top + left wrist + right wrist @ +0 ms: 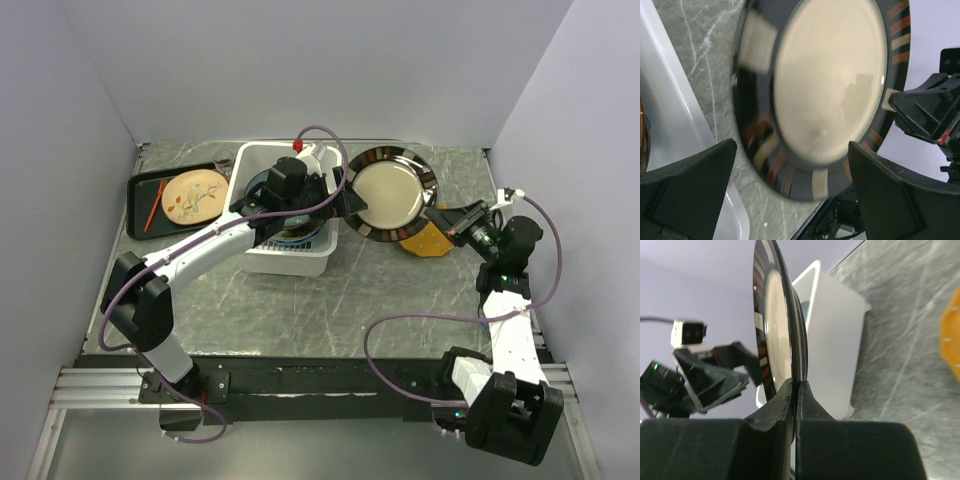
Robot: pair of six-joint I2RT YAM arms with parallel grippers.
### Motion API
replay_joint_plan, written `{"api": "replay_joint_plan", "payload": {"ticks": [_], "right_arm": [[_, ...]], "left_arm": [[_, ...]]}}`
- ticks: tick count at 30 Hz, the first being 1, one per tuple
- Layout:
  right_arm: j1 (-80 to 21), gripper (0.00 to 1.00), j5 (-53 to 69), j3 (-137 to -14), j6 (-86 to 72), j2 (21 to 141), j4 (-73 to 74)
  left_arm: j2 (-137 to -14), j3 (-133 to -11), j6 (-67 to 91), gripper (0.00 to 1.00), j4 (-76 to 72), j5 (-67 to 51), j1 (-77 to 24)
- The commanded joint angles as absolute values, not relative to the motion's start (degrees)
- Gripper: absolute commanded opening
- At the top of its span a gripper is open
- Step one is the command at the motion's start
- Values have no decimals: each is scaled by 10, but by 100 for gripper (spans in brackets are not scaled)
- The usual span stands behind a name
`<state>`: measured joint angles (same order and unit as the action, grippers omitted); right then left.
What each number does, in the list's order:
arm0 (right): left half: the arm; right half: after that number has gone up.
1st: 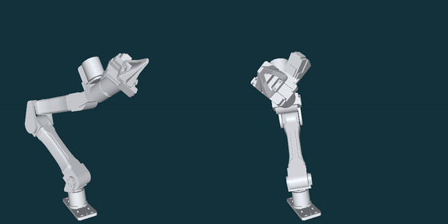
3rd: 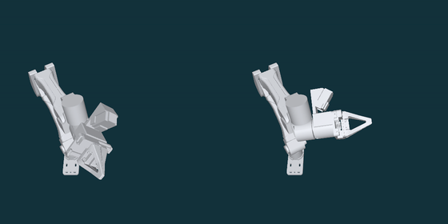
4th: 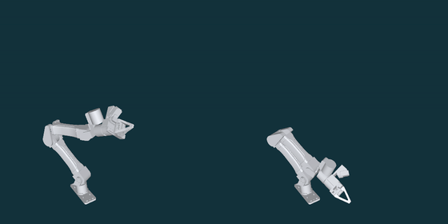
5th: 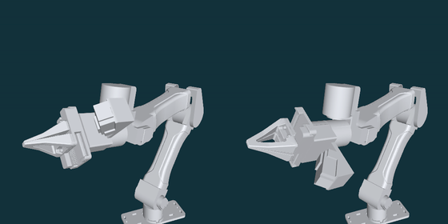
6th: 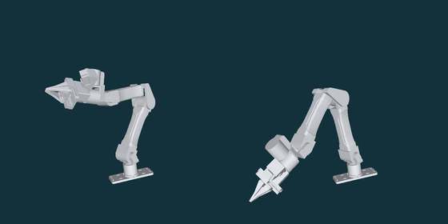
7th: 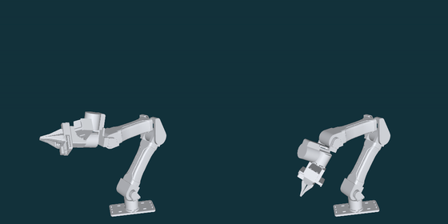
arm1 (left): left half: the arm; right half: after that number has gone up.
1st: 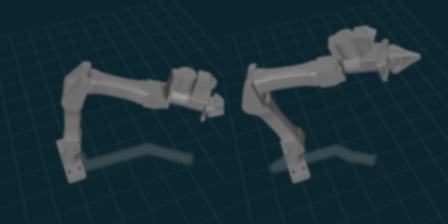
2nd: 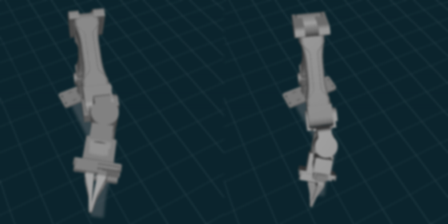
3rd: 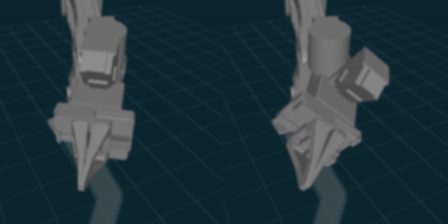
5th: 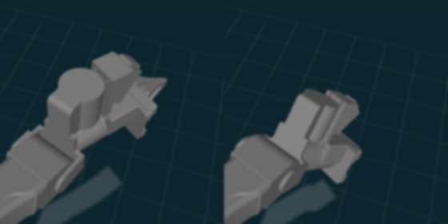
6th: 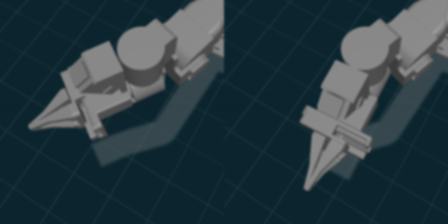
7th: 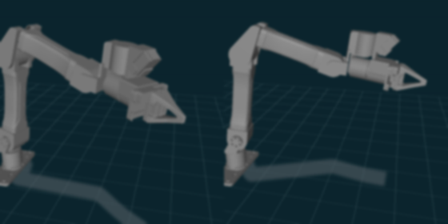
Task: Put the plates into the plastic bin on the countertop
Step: Pick up the plate from the corner of the board.
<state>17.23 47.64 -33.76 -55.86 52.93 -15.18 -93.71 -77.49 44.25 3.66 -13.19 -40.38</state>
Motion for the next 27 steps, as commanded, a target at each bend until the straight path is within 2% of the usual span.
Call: {"api": "replay_joint_plan", "payload": {"ticks": [1, 7, 10, 13, 14, 16, 17, 19, 20, 22, 27], "right_arm": [[147, 0, 479, -393, -572, 504, -212], [134, 0, 481, -399, -569, 508, -209], [132, 0, 480, -398, -568, 510, -210], [131, 0, 482, -396, -570, 513, -214], [131, 0, 481, -396, -571, 512, -216], [130, 0, 482, -395, -571, 514, -218], [130, 0, 482, -394, -571, 517, -219], [130, 0, 483, -394, -568, 520, -219], [130, 0, 483, -394, -568, 526, -221], [129, 0, 485, -391, -569, 528, -223], [128, 0, 483, -394, -565, 533, -222]], "left_arm": [[-936, -793, 442, 97, 8, -129, -404], [-933, -788, 445, 92, 4, -129, -404], [-934, -788, 446, 82, 5, -134, -404], [-936, -788, 444, 69, 4, -137, -404], [-936, -788, 442, 60, 4, -141, -404], [-934, -784, 444, 51, -18, -149, -404], [-933, -781, 445, 38, -20, -149, -404], [-933, -780, 445, 26, -22, -149, -404], [-933, -780, 445, 13, -22, -150, -404], [-932, -780, 446, 1, -23, -150, -404], [-926, -773, 446, 1, -27, -148, -403]]}}
